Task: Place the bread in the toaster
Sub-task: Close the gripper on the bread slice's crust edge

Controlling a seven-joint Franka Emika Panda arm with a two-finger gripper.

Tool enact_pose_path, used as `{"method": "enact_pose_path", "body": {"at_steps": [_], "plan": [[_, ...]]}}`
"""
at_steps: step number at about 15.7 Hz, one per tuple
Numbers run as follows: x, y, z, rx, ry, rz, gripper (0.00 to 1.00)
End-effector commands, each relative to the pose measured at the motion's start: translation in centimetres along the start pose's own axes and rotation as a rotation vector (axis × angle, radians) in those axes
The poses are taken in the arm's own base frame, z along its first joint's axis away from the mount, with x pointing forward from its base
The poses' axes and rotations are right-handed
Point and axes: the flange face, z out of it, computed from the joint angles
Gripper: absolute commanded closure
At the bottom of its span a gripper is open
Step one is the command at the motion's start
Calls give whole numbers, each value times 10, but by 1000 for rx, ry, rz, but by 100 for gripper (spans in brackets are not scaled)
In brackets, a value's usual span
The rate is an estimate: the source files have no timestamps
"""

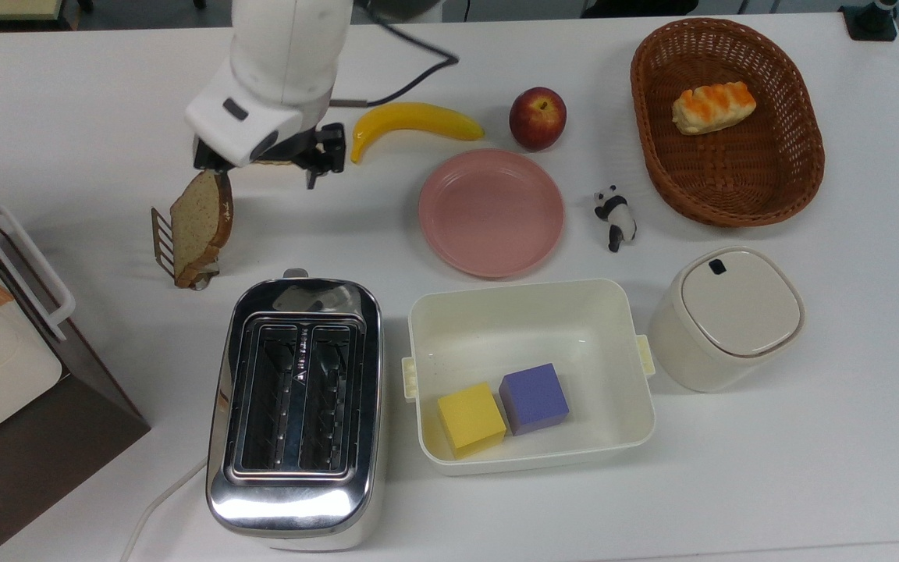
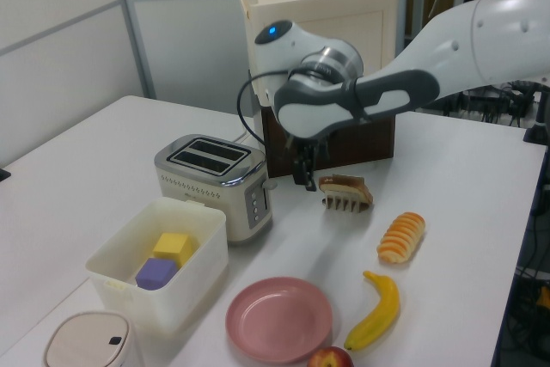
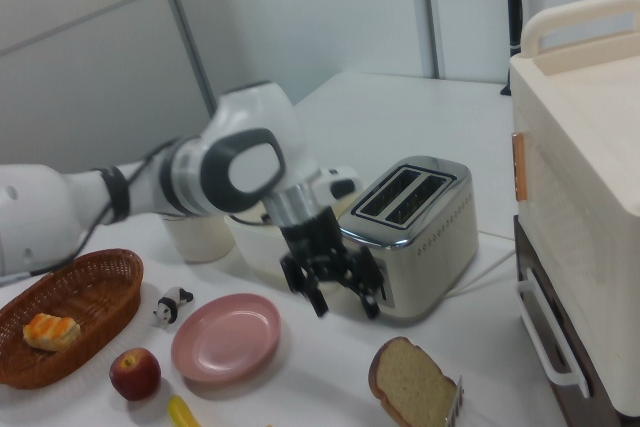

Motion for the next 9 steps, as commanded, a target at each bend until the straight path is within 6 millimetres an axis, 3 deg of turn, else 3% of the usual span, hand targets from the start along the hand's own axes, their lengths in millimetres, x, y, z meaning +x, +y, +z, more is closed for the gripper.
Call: {"method": "enact_pose_path", "body": {"at_steps": [1, 4, 6, 7, 8, 9], "plan": [[1, 18, 37, -38, -60, -68, 3], [3, 30, 60, -55, -58, -63, 7], [6, 29, 70, -74, -62, -79, 23], [6, 30, 71, -82, -64, -82, 35], [6, 32, 71, -82, -60, -82, 55], [5, 36, 69, -81, -57, -90, 86]]}}
